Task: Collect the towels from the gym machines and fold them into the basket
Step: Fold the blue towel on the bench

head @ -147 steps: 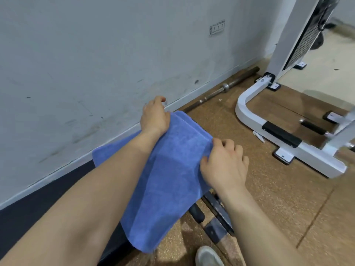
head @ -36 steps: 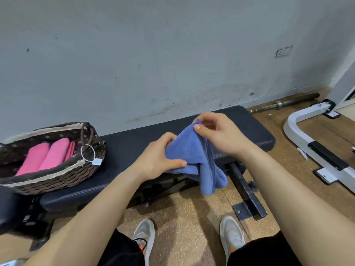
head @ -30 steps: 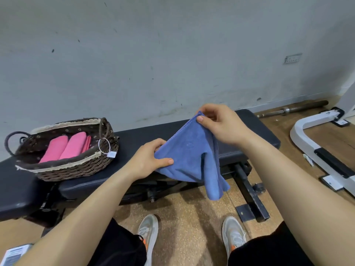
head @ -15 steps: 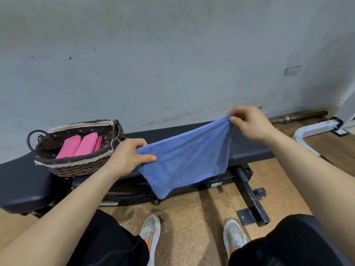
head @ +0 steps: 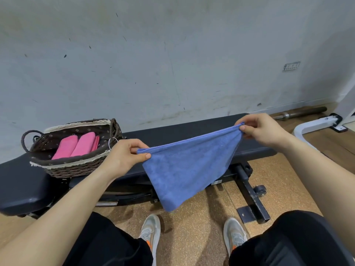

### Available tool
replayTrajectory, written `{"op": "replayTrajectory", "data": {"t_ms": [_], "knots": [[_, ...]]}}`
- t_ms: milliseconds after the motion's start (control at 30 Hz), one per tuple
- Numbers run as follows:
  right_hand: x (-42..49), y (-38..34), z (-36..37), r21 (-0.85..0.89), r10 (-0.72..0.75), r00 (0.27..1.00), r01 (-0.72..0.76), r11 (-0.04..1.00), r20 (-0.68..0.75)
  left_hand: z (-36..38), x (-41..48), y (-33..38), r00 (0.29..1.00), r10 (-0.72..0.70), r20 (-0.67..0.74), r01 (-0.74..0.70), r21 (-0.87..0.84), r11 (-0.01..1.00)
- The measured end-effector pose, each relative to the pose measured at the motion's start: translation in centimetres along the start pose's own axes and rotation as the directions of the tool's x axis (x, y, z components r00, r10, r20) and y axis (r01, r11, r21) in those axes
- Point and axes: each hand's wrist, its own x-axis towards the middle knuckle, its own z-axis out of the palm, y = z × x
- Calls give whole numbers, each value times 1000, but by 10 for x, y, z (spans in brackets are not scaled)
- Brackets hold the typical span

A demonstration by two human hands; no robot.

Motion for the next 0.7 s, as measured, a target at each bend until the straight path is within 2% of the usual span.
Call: {"op": "replayTrajectory", "data": {"t_ms": [167,400,567,633,700], "knots": [[1,4,-9,106,6,994,-17,994,108,-4,11,1,1000,-11,26,11,-9,1000],[48,15,-12,211,68,996,-79,974,59,0,60,-9,996,-86,32,89,-119,989],[110,30,6,147,180,983,-171,974,-46,21,123,-26,976,-217,-15,202,-310,929],[140,40,17,75,196,976,-189,979,-91,30,153,-37,970,-238,-42,214,-301,929],[168,53,29,-31,194,973,-200,979,-125,37,182,-53,967,-244,-80,221,-224,949]]}}
